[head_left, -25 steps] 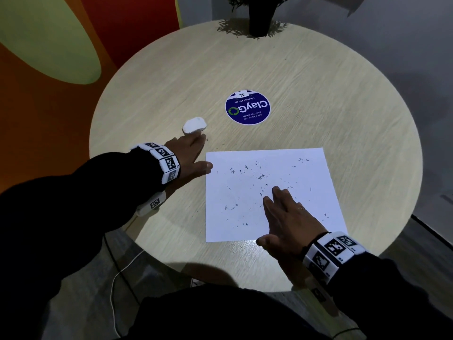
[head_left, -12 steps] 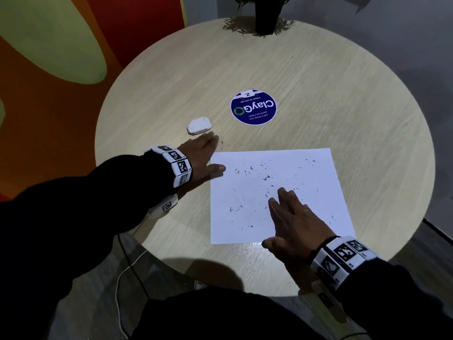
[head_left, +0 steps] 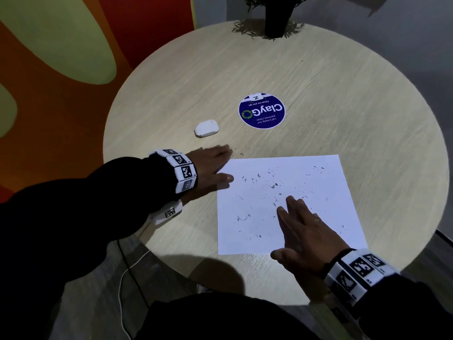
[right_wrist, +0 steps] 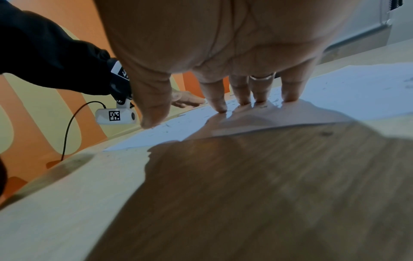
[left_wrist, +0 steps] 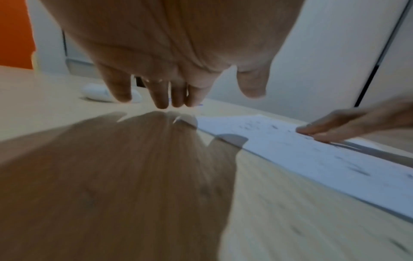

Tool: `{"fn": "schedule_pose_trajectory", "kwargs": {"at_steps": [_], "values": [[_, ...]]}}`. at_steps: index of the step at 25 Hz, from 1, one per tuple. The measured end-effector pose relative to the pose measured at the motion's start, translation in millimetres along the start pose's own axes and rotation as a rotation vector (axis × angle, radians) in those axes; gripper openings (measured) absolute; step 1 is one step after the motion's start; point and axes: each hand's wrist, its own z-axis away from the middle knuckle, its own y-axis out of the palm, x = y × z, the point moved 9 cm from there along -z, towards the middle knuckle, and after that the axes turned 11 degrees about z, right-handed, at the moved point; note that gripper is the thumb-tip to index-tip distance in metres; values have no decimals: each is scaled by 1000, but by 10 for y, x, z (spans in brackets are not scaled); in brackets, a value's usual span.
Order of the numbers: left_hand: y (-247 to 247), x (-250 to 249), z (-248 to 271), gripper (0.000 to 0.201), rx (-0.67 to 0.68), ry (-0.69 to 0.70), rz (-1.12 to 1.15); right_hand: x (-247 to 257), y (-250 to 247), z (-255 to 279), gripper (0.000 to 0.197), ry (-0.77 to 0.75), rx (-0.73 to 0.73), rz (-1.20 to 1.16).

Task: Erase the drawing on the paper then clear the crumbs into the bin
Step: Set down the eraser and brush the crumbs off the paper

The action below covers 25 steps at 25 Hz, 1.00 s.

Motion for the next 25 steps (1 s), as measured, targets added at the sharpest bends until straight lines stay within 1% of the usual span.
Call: {"fn": "schedule_pose_trajectory", "kwargs": {"at_steps": [1,2,3,4,5,6,7,8,10,11,14,16,17,18,20,22,25], "values": [[-124,23,-3,98,-105,-8,25,-4,6,-2,98,0,7,-3],[-279,114,6,100,-233,-60,52,-7,8,-5,99,-1,11,-3],[-393,261,33,99,-305,-157,93,-7,5,-5,99,-1,12,-3],[-424,417,54,97,-291,-262,142,-8,4,-7,98,-1,12,-4],[-378,512,75,97,-213,-349,167,-7,4,-7,98,-1,13,-6],[-299,531,100,98,-139,-390,167,-5,5,-8,98,-2,14,-9],[-227,490,107,98,-96,-373,127,-7,6,-9,98,-3,9,-10],[-189,396,120,96,-79,-317,72,-8,7,-12,98,-5,5,-11],[-121,235,178,87,-75,-188,-39,-7,7,-12,98,-1,7,-17],[-84,208,211,84,-78,-155,-73,-3,5,-13,98,1,6,-15],[-85,252,223,83,-68,-170,-27,18,-18,0,97,1,-5,-10],[-35,187,181,80,-19,-133,-23,19,-27,6,97,3,-7,-3],[-44,138,161,77,-20,-112,-28,18,-29,6,97,5,-6,-1],[-79,113,147,76,-42,-107,-36,22,-31,3,97,5,-4,1],[-163,130,131,74,-78,-147,-40,31,-39,6,97,5,0,-1],[-229,149,145,72,-66,-182,-36,33,-41,7,97,8,0,-5],[-332,128,162,70,-115,-141,-24,26,-32,4,98,15,-11,-13]]}}
